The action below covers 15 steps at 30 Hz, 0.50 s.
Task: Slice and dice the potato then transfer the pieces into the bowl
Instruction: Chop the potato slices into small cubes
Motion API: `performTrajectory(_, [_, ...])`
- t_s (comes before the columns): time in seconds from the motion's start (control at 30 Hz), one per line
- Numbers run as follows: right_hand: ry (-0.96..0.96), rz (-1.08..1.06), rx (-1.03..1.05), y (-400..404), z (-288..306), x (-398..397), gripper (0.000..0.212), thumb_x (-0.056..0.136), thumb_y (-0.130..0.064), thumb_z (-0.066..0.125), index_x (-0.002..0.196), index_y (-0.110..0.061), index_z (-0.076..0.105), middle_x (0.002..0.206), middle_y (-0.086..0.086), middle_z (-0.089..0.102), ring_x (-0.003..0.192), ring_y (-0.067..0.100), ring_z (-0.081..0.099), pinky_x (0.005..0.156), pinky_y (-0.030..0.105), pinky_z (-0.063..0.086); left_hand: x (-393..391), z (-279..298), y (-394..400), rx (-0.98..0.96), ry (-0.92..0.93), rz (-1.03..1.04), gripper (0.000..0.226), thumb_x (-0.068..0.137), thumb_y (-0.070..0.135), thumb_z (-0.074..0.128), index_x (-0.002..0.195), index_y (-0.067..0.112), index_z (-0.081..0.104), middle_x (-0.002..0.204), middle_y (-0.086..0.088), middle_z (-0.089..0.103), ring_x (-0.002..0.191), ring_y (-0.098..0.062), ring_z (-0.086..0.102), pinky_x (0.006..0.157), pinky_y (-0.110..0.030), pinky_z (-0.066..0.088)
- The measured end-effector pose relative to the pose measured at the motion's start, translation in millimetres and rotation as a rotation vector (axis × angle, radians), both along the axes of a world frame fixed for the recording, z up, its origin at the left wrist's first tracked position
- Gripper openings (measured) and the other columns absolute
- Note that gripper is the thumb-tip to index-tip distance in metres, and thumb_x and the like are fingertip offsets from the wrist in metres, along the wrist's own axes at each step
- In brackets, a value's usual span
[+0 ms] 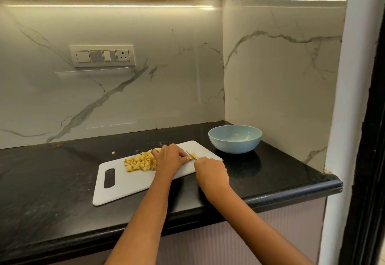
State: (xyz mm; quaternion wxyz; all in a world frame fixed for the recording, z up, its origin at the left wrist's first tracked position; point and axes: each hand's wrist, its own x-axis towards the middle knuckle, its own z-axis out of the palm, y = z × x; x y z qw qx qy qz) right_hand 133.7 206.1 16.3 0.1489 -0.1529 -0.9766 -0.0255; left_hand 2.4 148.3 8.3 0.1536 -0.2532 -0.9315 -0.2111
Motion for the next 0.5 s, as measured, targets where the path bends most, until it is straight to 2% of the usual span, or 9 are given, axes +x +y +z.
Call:
performTrajectory(0.13, [0.035, -0.03, -0.117, 7.2, 2.2, -2.7, 0.029, 0.099, -0.008, 0.038, 0.125, -0.005, 0.05, 0.121, 0.012, 0.056, 0.107, 0.025, 0.058, 0.082, 0.03, 0.046, 0.0, -0.7, 0.3, 0.025, -0.028, 0.004, 0.014, 0.089, 0.032, 0.06, 0.097, 0.031, 0.072, 0.112, 0.008, 0.065, 0.117, -0.018, 0.046, 0.106, -0.046, 0.021])
performTrajectory(0.27, [0.047, -0.051, -0.243, 14.7, 1.0, 2.9, 0.027, 0.098, -0.017, 0.043, 0.122, -0.008, 0.052, 0.118, 0.011, 0.057, 0.103, 0.023, 0.058, 0.078, 0.029, 0.044, -0.5, 4.6, -0.8, 0.108, -0.031, 0.048, 0.019, 0.093, 0.023, 0.054, 0.1, 0.029, 0.071, 0.116, 0.004, 0.064, 0.117, -0.02, 0.046, 0.101, -0.041, 0.022])
performTrajectory(0.5, [0.045, -0.013, -0.227, 10.7, -0.5, 2.9, 0.029, 0.1, -0.022, 0.043, 0.124, -0.008, 0.05, 0.118, 0.01, 0.057, 0.104, 0.022, 0.057, 0.072, 0.026, 0.037, 0.6, 2.8, -1.2, 0.086, -0.064, 0.035, 0.014, 0.088, 0.029, 0.062, 0.095, 0.026, 0.073, 0.105, 0.006, 0.068, 0.111, -0.017, 0.05, 0.106, -0.046, 0.019])
